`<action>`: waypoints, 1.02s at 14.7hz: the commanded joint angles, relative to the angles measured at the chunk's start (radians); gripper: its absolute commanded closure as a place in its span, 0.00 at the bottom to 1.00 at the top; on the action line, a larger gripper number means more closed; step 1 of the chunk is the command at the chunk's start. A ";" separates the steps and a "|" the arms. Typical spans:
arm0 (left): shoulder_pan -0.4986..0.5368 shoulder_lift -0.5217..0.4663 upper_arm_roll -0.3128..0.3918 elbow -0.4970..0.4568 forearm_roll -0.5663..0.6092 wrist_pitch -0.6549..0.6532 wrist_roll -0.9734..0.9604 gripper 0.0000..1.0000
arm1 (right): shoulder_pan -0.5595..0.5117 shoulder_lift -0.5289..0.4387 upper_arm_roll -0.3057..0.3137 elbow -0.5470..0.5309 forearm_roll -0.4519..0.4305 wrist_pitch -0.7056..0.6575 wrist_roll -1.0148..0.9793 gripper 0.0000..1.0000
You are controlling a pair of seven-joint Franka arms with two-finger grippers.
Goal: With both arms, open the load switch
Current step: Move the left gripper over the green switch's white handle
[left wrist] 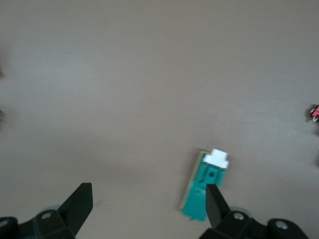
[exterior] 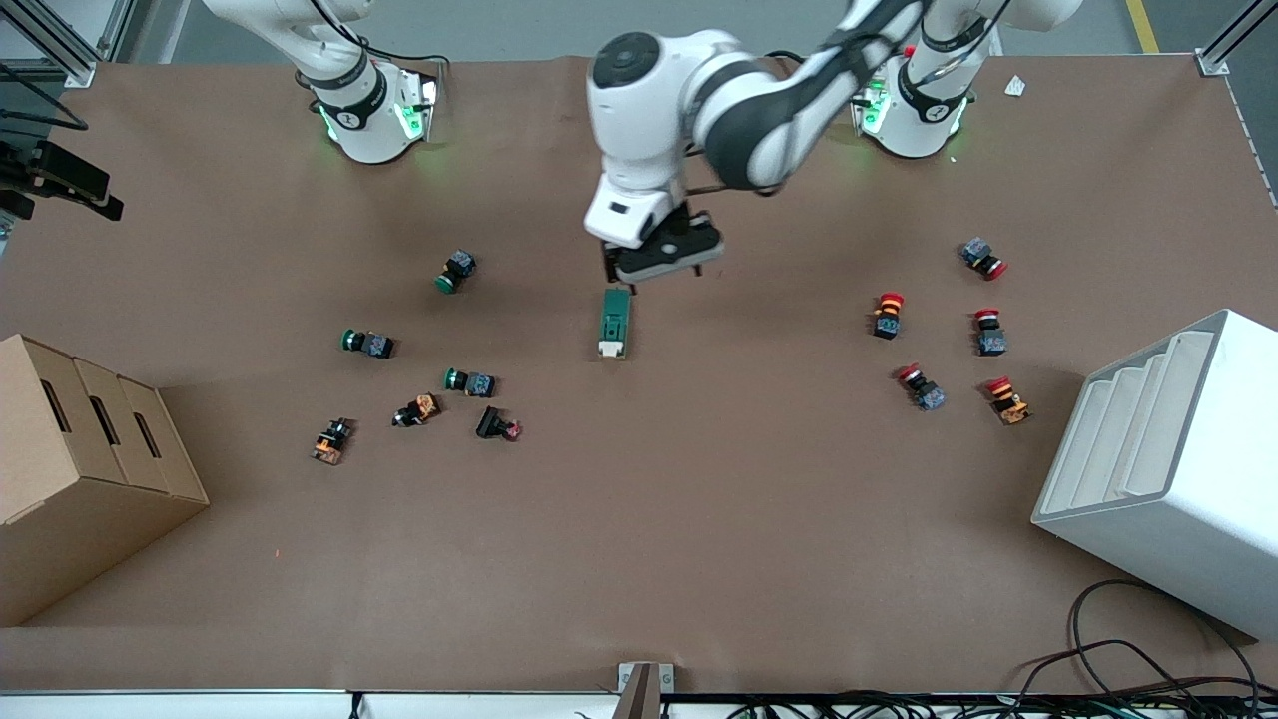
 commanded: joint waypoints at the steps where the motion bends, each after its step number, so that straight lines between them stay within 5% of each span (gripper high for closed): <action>1: -0.069 0.083 0.001 -0.023 0.212 0.055 -0.236 0.00 | 0.016 0.020 -0.007 0.009 -0.005 -0.004 0.003 0.00; 9: -0.241 0.333 0.002 -0.028 0.826 0.055 -0.721 0.01 | 0.005 0.227 -0.013 0.048 -0.014 0.044 -0.008 0.00; 13: -0.265 0.359 0.011 -0.121 1.051 0.041 -0.832 0.01 | 0.018 0.282 -0.010 0.034 -0.020 0.084 0.024 0.00; 15: -0.267 0.359 0.011 -0.166 1.165 0.032 -0.892 0.01 | 0.050 0.305 -0.008 0.020 0.030 0.096 0.197 0.00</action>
